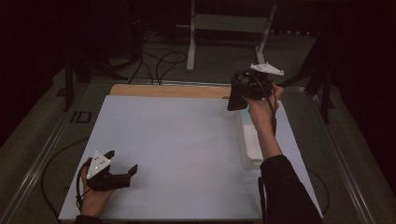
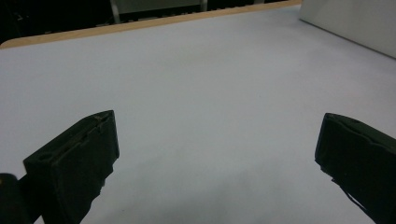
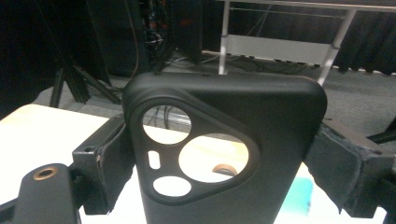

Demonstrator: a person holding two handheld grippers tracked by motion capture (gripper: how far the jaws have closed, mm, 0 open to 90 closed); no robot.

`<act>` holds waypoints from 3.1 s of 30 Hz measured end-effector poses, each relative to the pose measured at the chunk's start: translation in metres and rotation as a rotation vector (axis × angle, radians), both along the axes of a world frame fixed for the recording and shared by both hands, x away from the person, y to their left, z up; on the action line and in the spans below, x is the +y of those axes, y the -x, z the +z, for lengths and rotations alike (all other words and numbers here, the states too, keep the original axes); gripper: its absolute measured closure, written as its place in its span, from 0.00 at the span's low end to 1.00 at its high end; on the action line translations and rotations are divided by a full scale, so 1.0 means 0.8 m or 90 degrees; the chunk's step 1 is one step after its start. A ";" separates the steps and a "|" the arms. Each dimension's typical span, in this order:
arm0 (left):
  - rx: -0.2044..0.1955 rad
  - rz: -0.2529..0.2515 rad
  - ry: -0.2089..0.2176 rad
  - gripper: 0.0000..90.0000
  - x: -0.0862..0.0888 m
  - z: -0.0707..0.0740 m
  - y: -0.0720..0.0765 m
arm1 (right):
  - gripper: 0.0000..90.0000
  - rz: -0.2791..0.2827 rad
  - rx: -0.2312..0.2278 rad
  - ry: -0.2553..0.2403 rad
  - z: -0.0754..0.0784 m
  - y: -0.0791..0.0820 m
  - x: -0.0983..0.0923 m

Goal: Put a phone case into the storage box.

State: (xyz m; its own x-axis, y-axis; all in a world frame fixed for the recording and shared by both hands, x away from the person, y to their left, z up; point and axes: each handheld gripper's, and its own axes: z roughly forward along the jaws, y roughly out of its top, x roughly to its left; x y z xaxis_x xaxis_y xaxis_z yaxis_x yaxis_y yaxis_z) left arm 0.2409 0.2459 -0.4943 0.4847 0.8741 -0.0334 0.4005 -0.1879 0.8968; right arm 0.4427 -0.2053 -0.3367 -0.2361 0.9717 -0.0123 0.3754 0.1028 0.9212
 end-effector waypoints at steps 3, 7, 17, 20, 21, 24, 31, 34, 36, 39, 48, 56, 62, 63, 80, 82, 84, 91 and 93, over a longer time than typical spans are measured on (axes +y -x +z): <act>0.000 0.001 0.001 0.00 0.001 0.000 0.000 | 0.16 -0.011 0.000 0.003 0.001 -0.002 -0.003; 0.000 0.001 0.001 0.00 0.001 0.000 0.000 | 0.16 -0.018 0.000 0.008 0.001 -0.005 -0.006; -0.002 0.002 0.004 0.00 0.001 0.001 0.001 | 0.16 -0.042 0.009 0.016 -0.002 -0.011 -0.016; -0.002 0.002 0.004 0.00 0.001 0.001 0.001 | 0.16 -0.048 0.012 0.016 -0.003 -0.012 -0.019; -0.002 0.002 0.003 0.00 0.001 0.001 0.001 | 0.16 -0.049 0.012 0.016 -0.004 -0.013 -0.020; -0.002 0.002 0.004 0.00 0.002 0.001 0.001 | 0.16 -0.054 0.017 0.017 -0.006 -0.014 -0.022; -0.002 0.002 0.003 0.00 0.001 0.001 0.001 | 0.16 -0.061 0.022 0.020 -0.011 -0.016 -0.029; -0.002 0.002 0.004 0.00 0.001 0.001 0.001 | 0.16 -0.065 0.025 0.021 -0.012 -0.016 -0.031; -0.002 0.002 0.003 0.00 0.001 0.001 0.001 | 0.16 -0.068 0.025 0.021 -0.013 -0.016 -0.034; -0.002 0.002 0.003 0.00 0.001 0.001 0.001 | 0.16 -0.072 0.029 0.022 -0.015 -0.016 -0.038; -0.001 0.001 0.001 0.00 0.000 0.000 0.001 | 0.16 -0.085 0.036 0.024 -0.021 -0.018 -0.049; -0.001 0.002 0.002 0.00 0.001 0.000 0.001 | 0.16 -0.092 0.048 0.024 -0.031 -0.021 -0.054; 0.000 0.002 0.002 0.00 0.001 0.000 0.001 | 0.16 -0.091 0.058 0.026 -0.040 -0.024 -0.053; -0.001 0.002 0.002 0.00 0.001 0.000 0.001 | 0.16 -0.091 0.059 0.024 -0.042 -0.024 -0.053; -0.004 0.004 0.003 0.00 0.002 0.001 0.001 | 0.16 -0.096 0.076 0.018 -0.062 -0.027 -0.055; -0.004 0.005 0.003 0.00 0.002 0.001 0.001 | 0.16 -0.096 0.078 0.018 -0.064 -0.027 -0.056; -0.005 0.005 0.003 0.00 0.002 0.001 0.001 | 0.16 -0.096 0.080 0.017 -0.067 -0.028 -0.056; -0.007 0.008 0.005 0.00 0.002 0.001 0.001 | 0.16 -0.098 0.088 0.013 -0.074 -0.029 -0.058; -0.008 0.007 0.005 0.00 0.002 0.001 0.001 | 0.16 -0.099 0.089 0.014 -0.076 -0.029 -0.057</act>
State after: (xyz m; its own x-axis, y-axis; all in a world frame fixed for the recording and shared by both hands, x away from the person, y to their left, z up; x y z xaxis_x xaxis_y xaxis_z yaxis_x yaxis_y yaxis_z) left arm 0.2399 0.2474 -0.4933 0.4751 0.8793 -0.0336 0.3912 -0.1768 0.9032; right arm 0.4660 -0.2512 -0.3974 -0.0838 0.9964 -0.0119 0.5123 0.0533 0.8572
